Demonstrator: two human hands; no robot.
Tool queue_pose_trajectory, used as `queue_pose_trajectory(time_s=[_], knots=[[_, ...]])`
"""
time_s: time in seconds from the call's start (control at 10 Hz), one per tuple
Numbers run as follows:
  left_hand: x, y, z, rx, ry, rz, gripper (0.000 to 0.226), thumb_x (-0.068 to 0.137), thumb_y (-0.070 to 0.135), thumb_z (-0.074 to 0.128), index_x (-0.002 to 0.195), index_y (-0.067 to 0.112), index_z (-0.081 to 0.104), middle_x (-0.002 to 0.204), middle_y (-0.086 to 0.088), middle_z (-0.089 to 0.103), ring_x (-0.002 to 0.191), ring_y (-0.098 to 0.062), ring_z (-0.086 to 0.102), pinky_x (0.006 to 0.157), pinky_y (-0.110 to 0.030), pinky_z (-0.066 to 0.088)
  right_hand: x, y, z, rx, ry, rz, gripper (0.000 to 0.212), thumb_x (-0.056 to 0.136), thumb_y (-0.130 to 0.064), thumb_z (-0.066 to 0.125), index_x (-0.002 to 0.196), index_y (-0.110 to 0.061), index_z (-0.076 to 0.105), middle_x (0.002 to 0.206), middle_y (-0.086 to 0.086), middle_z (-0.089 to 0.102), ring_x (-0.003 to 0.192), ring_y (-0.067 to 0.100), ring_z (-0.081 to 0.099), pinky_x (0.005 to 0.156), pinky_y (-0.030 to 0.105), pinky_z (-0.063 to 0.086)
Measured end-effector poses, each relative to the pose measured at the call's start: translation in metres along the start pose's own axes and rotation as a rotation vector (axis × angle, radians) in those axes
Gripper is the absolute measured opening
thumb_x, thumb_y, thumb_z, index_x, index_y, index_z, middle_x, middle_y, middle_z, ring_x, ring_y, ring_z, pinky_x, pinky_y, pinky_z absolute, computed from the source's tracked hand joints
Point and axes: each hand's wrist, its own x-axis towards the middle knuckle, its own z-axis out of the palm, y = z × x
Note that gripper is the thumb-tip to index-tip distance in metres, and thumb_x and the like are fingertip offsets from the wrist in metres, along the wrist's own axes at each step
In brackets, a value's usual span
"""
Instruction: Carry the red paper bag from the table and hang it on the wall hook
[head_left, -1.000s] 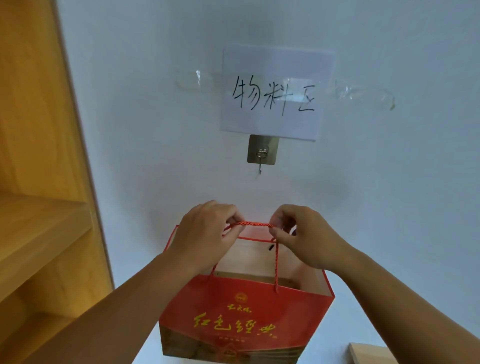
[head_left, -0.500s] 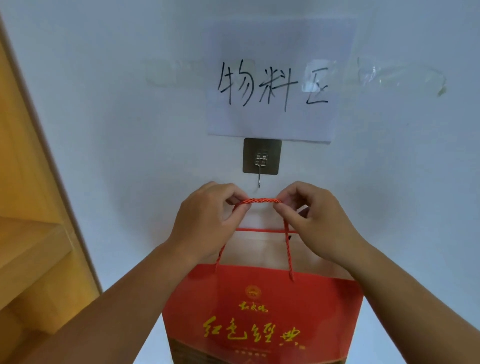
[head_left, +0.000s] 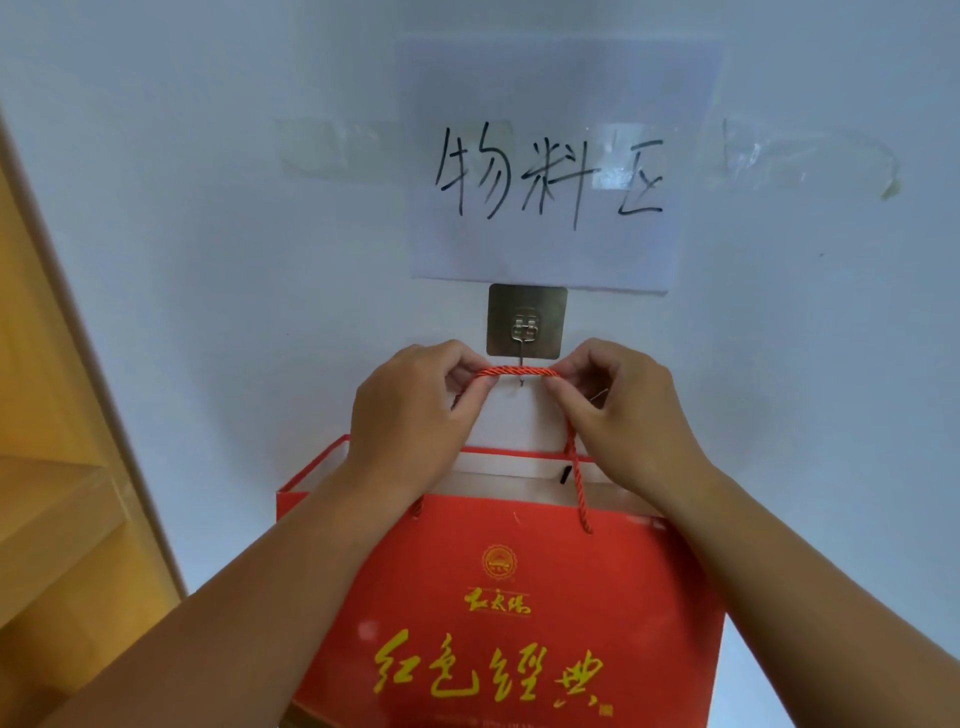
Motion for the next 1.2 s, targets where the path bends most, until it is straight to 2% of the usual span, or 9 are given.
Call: queue_pose_trajectory(time_s=[0.2,0.3,0.4,0.5,0.6,0.7,0.8,1.0,1.2], knots=[[-0.012,-0.007,0.011,0.003,-0.059,-0.066,0.014,0.089,0.043,0.069,0.095,0.03,0.072,0.084,0.013,0.072,0.075,-0.005,0.06,0.059,-0.014,0.039,-0.01,0.009,0.013,-0.055,-0.023,0.017,0.011,0.091,-0.016,0.077,0.081,-0.018,0.072,0.068,-0.005,0.07,0.064,0.016,0.066,0.063,0.035,0.056],[-0.023,-0.007,0.009,-0.003,-0.079,-0.05,0.02,0.089,0.048,0.066,0.09,0.029,0.072,0.078,0.014,0.068,0.069,-0.004,0.057,0.055,-0.013,0.035,-0.019,0.01,0.02,-0.059,-0.039,0.019,0.011,0.091,-0.019,0.078,0.082,-0.018,0.072,0.069,-0.005,0.07,0.063,0.013,0.065,0.064,0.034,0.057],[-0.032,-0.01,0.004,0.002,-0.09,-0.023,0.026,0.09,0.052,0.062,0.085,0.029,0.072,0.074,0.015,0.067,0.066,-0.002,0.055,0.055,-0.016,0.04,-0.028,0.005,0.023,-0.014,-0.036,0.014,0.011,0.092,-0.022,0.078,0.083,-0.02,0.072,0.072,-0.004,0.071,0.068,0.014,0.065,0.063,0.024,0.052],[-0.039,-0.016,-0.003,-0.004,-0.095,-0.002,0.028,0.089,0.055,0.061,0.087,0.029,0.071,0.077,0.013,0.068,0.072,-0.005,0.058,0.061,-0.031,0.054,-0.035,-0.002,0.023,0.008,-0.013,0.024,0.007,0.094,-0.025,0.076,0.089,-0.022,0.072,0.075,-0.005,0.072,0.068,0.015,0.067,0.064,0.033,0.058],[-0.049,-0.021,-0.009,-0.023,-0.102,0.023,0.032,0.088,0.055,0.063,0.098,0.026,0.072,0.086,0.012,0.07,0.078,-0.007,0.058,0.066,-0.031,0.055,-0.045,-0.005,0.023,-0.056,0.04,0.006,0.012,0.095,-0.029,0.074,0.104,-0.022,0.071,0.09,-0.006,0.072,0.077,0.012,0.068,0.068,0.033,0.059],[-0.063,-0.02,-0.014,0.002,-0.101,0.051,0.035,0.09,0.051,0.063,0.109,0.023,0.071,0.096,0.007,0.072,0.083,-0.009,0.061,0.071,-0.03,0.055,-0.064,-0.01,0.02,-0.101,0.079,-0.002,0.026,0.096,-0.03,0.071,0.12,-0.023,0.065,0.111,-0.006,0.066,0.089,0.01,0.066,0.072,0.018,0.053],[-0.087,-0.014,-0.025,0.044,-0.069,0.067,0.03,0.093,0.043,0.063,0.112,0.021,0.068,0.105,0.003,0.071,0.093,-0.014,0.063,0.081,-0.032,0.052,-0.092,-0.017,0.013,-0.16,0.062,0.005,0.029,0.096,-0.031,0.071,0.123,-0.024,0.062,0.119,-0.006,0.061,0.095,0.009,0.063,0.079,0.015,0.049],[-0.154,0.01,-0.061,0.097,-0.114,0.028,0.029,0.094,0.041,0.061,0.118,0.026,0.064,0.116,0.004,0.068,0.106,-0.014,0.061,0.091,-0.025,0.037,-0.156,-0.044,-0.008,-0.14,0.001,0.018,0.022,0.097,-0.03,0.07,0.116,-0.021,0.066,0.117,-0.003,0.065,0.098,0.012,0.064,0.085,0.031,0.059],[-0.227,0.035,-0.086,0.146,-0.201,-0.015,0.026,0.095,0.042,0.058,0.115,0.026,0.063,0.114,0.007,0.067,0.102,-0.012,0.06,0.089,-0.025,0.041,-0.231,-0.065,-0.03,-0.04,-0.097,0.059,0.023,0.094,-0.028,0.073,0.115,-0.02,0.066,0.113,-0.005,0.065,0.096,0.007,0.064,0.083,0.026,0.059]])
